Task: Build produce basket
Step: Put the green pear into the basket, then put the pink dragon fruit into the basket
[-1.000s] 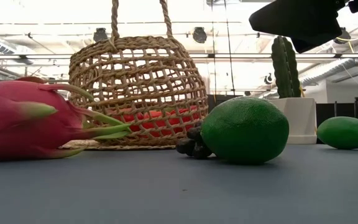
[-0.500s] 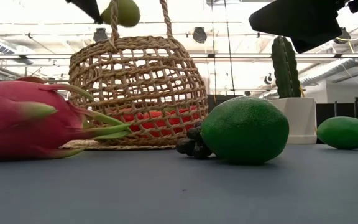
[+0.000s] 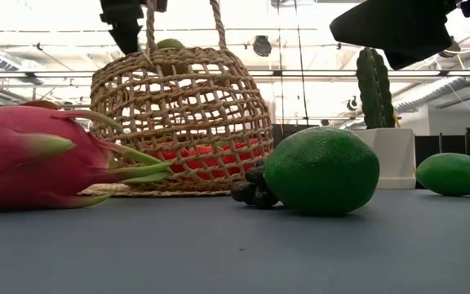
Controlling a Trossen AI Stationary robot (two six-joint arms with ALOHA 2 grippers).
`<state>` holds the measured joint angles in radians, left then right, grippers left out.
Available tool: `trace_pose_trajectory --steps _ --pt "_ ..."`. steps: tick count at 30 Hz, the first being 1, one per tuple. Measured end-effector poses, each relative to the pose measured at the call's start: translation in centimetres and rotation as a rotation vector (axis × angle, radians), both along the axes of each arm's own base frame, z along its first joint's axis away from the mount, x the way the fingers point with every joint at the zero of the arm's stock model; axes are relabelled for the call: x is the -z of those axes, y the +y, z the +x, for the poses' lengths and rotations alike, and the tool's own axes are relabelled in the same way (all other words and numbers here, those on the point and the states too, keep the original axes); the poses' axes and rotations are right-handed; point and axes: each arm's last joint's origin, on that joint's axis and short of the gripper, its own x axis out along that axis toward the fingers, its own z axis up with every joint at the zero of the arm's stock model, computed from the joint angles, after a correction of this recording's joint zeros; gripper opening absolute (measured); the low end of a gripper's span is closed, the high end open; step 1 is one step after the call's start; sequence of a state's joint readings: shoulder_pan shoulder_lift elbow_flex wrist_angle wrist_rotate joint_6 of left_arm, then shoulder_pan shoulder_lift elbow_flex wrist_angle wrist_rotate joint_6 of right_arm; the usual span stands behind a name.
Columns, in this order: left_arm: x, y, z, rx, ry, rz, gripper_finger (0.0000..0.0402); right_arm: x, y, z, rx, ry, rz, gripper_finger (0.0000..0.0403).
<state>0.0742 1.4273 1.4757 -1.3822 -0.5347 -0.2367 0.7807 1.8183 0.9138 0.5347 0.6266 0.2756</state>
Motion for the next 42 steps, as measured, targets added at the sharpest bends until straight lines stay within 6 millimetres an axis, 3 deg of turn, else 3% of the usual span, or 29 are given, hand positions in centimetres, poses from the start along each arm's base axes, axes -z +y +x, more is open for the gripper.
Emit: trace_pose_trajectory --steps 9,16,23,37,42 --pt "1.7 0.7 1.2 -0.035 0.097 -0.022 0.0022 0.0 0.0 0.0 -0.002 0.001 0.0 0.0228" --pt "3.0 2.0 2.1 -0.188 0.076 -0.096 0.0006 0.0 0.0 0.0 0.0 0.002 0.008 0.0228" --pt "4.1 2.8 2.4 -0.282 0.128 -0.12 0.0032 0.0 0.2 -0.2 -0.002 0.004 0.021 0.0228" --pt "4.2 2.5 2.6 -0.279 0.122 -0.114 0.0035 0.0 0.4 -0.3 -0.007 0.003 0.018 0.0228" --pt "3.2 1.5 2.2 -0.231 0.064 -0.073 0.0035 0.0 0.3 -0.3 -0.007 0.004 0.016 0.0228"
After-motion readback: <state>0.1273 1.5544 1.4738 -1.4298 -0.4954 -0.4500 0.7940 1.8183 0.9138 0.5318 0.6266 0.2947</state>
